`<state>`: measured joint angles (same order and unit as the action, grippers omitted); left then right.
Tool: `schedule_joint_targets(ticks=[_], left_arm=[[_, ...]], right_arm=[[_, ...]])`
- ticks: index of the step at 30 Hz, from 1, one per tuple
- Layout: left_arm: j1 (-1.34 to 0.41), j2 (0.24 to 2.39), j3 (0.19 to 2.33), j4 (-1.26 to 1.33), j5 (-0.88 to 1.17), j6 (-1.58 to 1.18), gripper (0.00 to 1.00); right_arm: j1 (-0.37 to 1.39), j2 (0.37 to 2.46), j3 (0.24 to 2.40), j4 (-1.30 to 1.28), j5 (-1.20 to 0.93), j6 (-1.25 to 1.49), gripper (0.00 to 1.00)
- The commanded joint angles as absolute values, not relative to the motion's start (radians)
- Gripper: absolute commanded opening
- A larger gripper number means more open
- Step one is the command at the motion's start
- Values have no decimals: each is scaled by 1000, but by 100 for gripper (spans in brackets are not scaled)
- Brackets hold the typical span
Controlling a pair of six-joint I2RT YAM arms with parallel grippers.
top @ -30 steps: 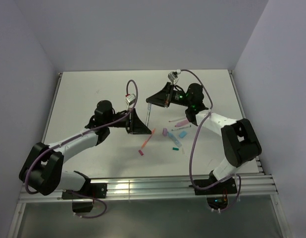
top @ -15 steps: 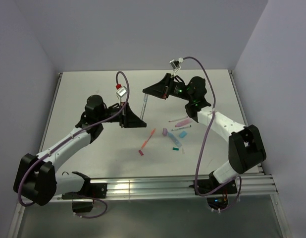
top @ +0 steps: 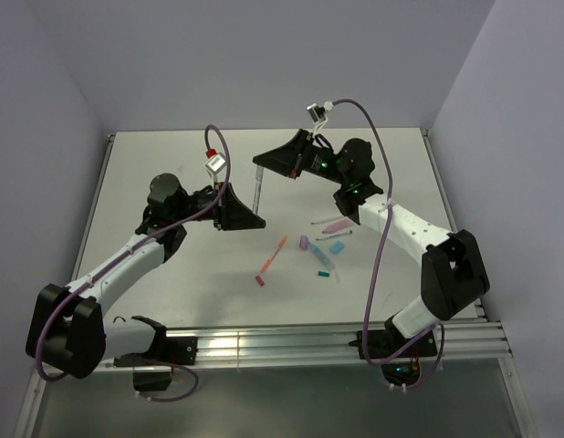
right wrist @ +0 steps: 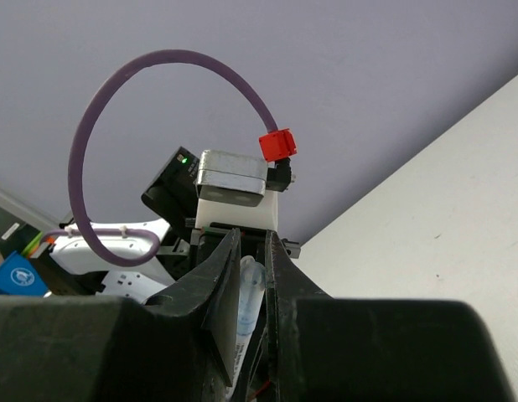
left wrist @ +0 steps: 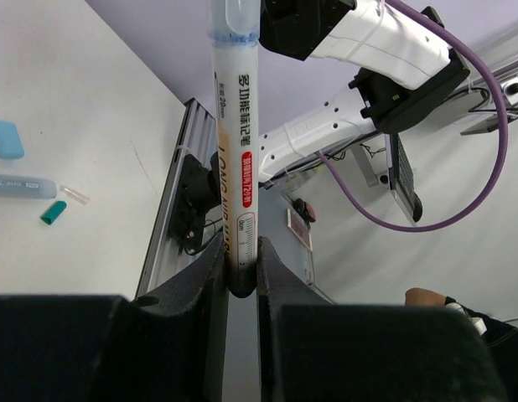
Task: Insert the pens into the pen caps
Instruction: Insert the pen into the pen cap.
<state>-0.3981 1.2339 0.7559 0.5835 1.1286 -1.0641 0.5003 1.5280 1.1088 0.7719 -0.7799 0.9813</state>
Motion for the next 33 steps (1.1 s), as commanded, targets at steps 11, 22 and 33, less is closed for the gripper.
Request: schedule_joint_targets(ticks=[11, 22, 33], left_arm=[[-348, 1177, 813, 539, 1020, -956, 0], [-330, 1167, 798, 583, 1020, -1005, 0], [-330, 1177, 790, 595, 1023, -1020, 0]], right_arm=[[555, 1568, 1179, 628, -960, 899, 10], [509, 1563, 1195, 618, -979, 922, 43], [518, 1589, 1218, 620, -979, 959, 47]])
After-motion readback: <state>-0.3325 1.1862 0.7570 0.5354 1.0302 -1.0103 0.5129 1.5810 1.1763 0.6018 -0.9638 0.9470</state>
